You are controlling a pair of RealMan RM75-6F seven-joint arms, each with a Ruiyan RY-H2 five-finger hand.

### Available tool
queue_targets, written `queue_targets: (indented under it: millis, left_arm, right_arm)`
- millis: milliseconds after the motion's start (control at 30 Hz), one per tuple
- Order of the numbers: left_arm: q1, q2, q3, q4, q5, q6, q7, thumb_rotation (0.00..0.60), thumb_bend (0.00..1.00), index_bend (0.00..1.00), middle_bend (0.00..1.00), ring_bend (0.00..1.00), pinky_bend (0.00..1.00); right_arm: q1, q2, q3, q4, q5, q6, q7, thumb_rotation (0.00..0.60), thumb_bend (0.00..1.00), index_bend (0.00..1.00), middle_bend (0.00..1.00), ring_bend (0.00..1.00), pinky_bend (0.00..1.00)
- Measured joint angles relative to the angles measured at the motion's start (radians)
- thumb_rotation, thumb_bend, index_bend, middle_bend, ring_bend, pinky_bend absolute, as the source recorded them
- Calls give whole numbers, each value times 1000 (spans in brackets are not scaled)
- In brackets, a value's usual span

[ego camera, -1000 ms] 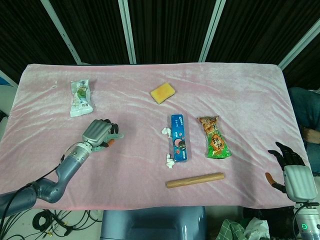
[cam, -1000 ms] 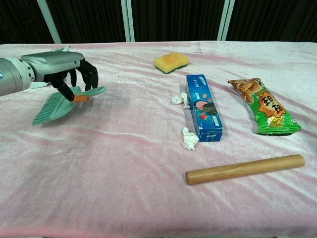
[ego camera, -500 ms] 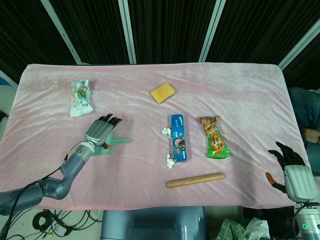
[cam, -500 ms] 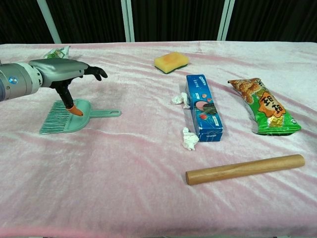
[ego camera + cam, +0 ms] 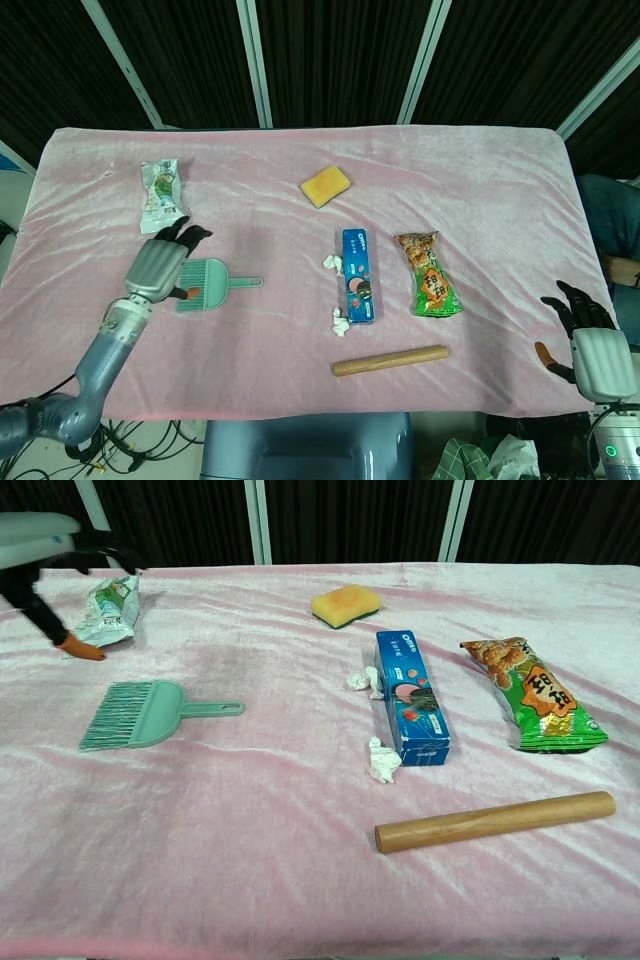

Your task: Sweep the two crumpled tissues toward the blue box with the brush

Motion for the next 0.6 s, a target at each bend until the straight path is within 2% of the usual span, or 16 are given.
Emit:
queue_targets:
  millis: [133, 233, 333, 433, 600]
  left_arm:
    - [176, 70, 93, -93, 111, 222, -27, 600, 68, 167, 126, 0, 159]
    - [300, 103, 150, -123, 176, 354, -100, 600, 71, 167, 127, 0, 86]
    - [380, 120, 185, -112, 220, 427, -217, 600, 80, 171, 140, 0, 40]
    - [439, 134, 213, -61, 263, 475, -337, 600, 88, 187, 166, 0, 35]
    - [499, 154, 227, 4, 332, 536, -415, 600, 88, 197, 163, 0, 38]
  right_arm:
    - [0, -4, 1, 12, -17, 17, -26, 600, 191, 236, 67, 113, 181]
    - [0, -6, 0, 25, -38, 30, -42, 600, 175, 208, 27, 94, 172]
    - [0, -8, -8, 51, -78, 48, -68, 600, 161, 203, 17, 85, 168]
    - [-3, -9, -18, 77, -114, 69, -98, 600, 158, 202, 15, 83, 167]
    - [-6, -14, -32, 96, -131, 75, -119, 600, 156, 202, 15, 84, 167]
